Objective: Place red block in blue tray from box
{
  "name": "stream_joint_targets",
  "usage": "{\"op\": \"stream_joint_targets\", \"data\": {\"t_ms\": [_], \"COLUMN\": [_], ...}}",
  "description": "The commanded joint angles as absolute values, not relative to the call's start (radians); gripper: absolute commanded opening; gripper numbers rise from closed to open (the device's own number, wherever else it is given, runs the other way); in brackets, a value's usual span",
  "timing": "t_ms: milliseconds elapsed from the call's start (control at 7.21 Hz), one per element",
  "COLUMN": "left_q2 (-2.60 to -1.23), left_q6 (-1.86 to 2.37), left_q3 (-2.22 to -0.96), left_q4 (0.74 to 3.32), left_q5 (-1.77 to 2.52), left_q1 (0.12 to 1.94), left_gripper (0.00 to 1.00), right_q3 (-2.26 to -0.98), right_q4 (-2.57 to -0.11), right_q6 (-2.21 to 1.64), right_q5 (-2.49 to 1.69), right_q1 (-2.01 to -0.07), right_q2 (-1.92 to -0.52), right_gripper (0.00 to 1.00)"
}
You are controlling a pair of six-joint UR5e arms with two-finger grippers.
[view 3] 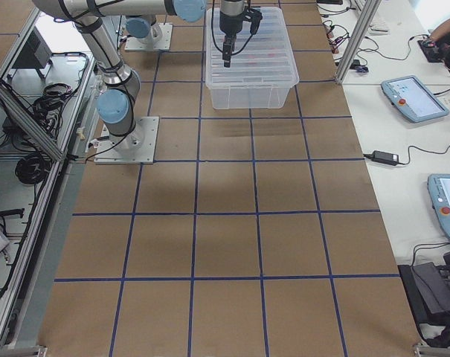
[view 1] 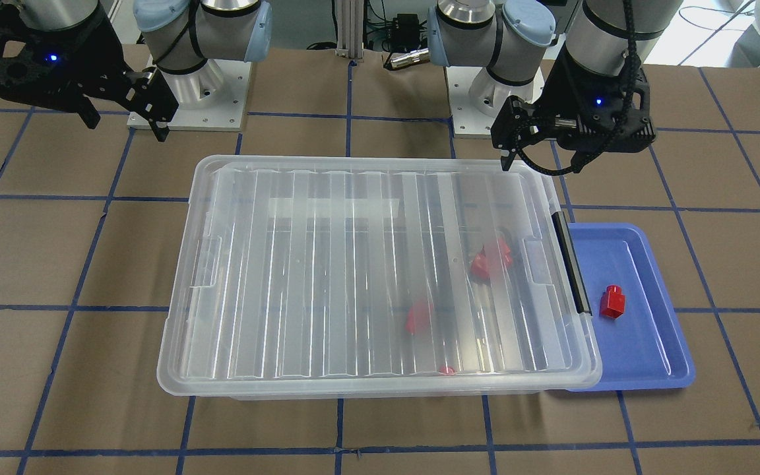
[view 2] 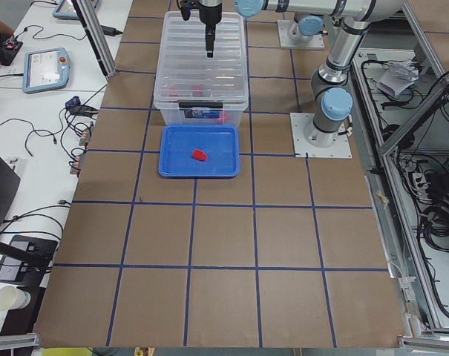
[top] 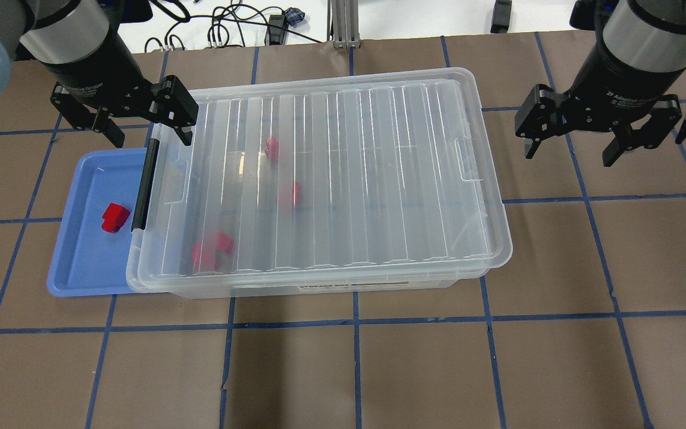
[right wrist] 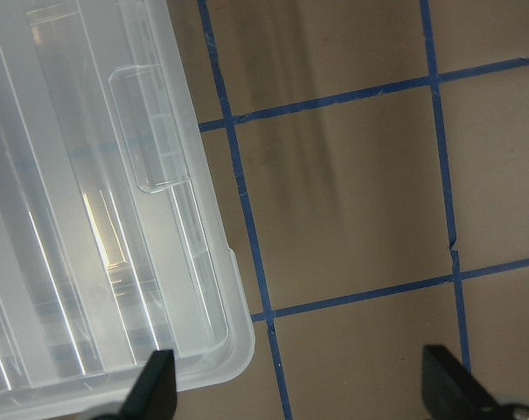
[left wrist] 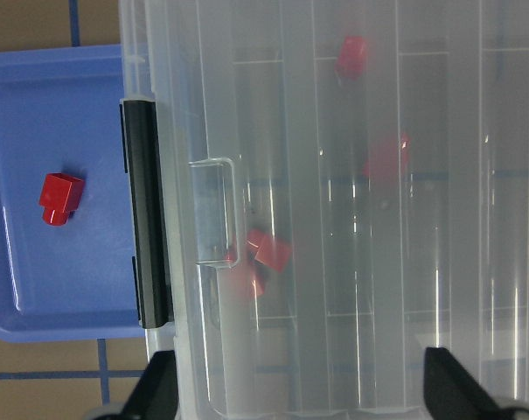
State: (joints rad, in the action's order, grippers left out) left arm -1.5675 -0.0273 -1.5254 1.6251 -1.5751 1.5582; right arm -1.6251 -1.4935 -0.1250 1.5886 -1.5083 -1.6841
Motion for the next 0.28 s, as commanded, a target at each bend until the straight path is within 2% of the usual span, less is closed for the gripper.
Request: {"op": "stream_joint_targets", "data": {"t_ms": [0, 139], "left_q2": [-1.548, -1.558], "left_q6": [-0.025, -0.018], "left_q3": [-1.526, -1.525], "left_q4": [1.678, 1.672], "left_q5": [-1.574, -1.569], "left_q1": [1.562, 1.562], "left_gripper": [1.00, 1.00], "right_q3": [-1.626, -1.626], "right_q4": [-1.497, -1.499], "right_q6": [-0.112, -0.112], "right_q5": [1.586, 1.586], "right_q1": [-1.511, -1.512], "right_q2": [-1.684, -1.683], "right_gripper": [1.00, 1.00]}}
